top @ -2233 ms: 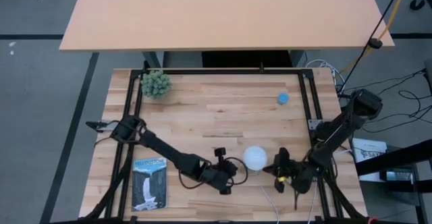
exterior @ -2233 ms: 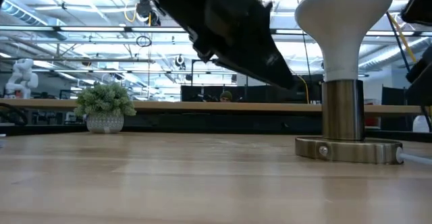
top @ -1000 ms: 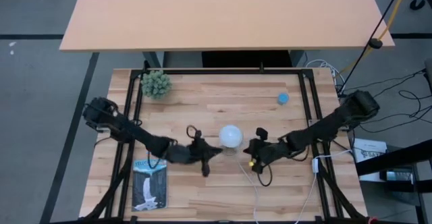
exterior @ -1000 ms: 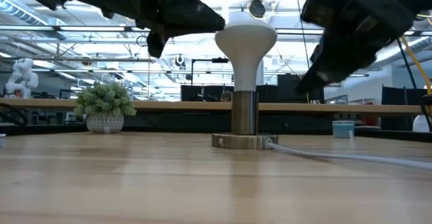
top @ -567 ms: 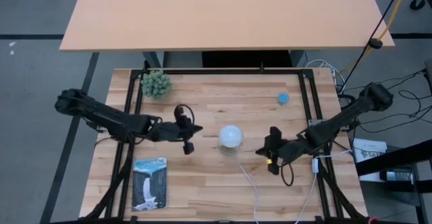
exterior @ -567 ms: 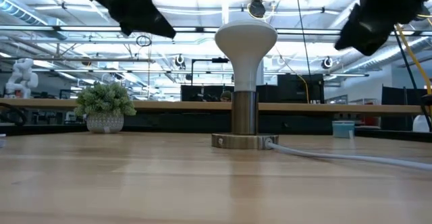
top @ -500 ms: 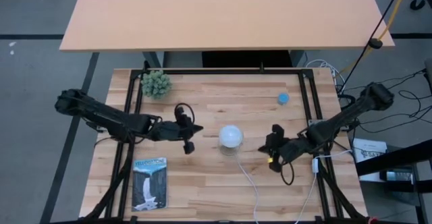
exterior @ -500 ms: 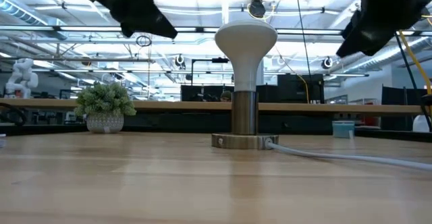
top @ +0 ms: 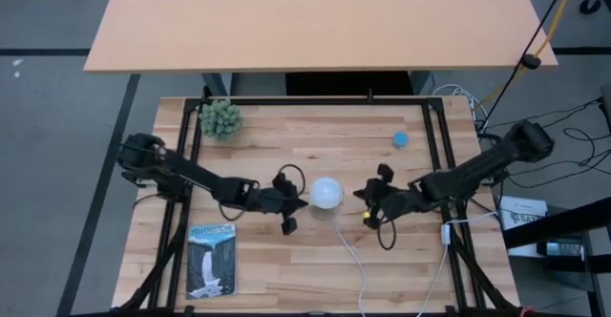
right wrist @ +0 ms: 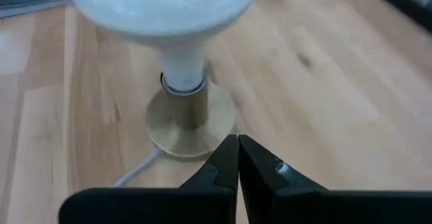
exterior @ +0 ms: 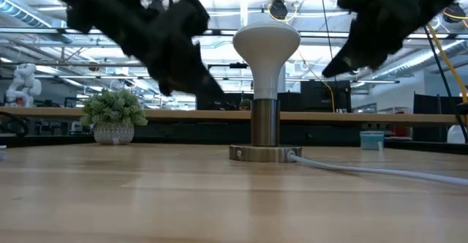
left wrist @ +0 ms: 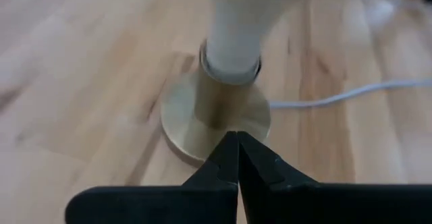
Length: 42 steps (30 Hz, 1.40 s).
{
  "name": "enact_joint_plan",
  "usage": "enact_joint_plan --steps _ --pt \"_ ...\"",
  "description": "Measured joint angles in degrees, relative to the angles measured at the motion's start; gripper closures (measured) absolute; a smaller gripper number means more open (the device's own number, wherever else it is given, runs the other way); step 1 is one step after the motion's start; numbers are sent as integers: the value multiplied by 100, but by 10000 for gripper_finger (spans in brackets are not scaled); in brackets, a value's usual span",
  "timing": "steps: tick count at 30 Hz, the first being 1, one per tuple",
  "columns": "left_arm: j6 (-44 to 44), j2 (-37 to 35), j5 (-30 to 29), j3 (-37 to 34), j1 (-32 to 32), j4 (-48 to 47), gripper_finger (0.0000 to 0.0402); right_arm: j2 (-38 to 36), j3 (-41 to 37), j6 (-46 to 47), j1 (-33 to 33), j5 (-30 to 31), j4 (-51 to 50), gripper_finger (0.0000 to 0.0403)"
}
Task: Screw lightbulb
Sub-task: Remove the lightbulb from the desk lamp
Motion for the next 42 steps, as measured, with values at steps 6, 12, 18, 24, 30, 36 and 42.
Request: enact_joint_plan --steps 6,12,18,24,30,36,42 --pt "577 417 131 -2 271 354 401 1088 -495 151 284 -2 2380 402" --pt "1535 414 350 -2 705 460 401 2133 -510 -198 393 214 4550 402" --pt "1702 464 1357 0 1313 1333 401 2930 -512 -565 244 314 5984 402" --pt "2161 467 1945 270 1440 1430 401 3096 -512 -898 21 298 6452 403" --pt "2381 529 1980 433 1547 1304 401 3094 -512 -1031 -205 -348 6516 403" --pt "2380 1119 2309 715 1613 1291 401 3094 -512 -1075 -375 -480 6577 403" --pt "2367 1511 2552 1166 1565 1310 401 3093 -512 -1068 -407 -490 6582 403"
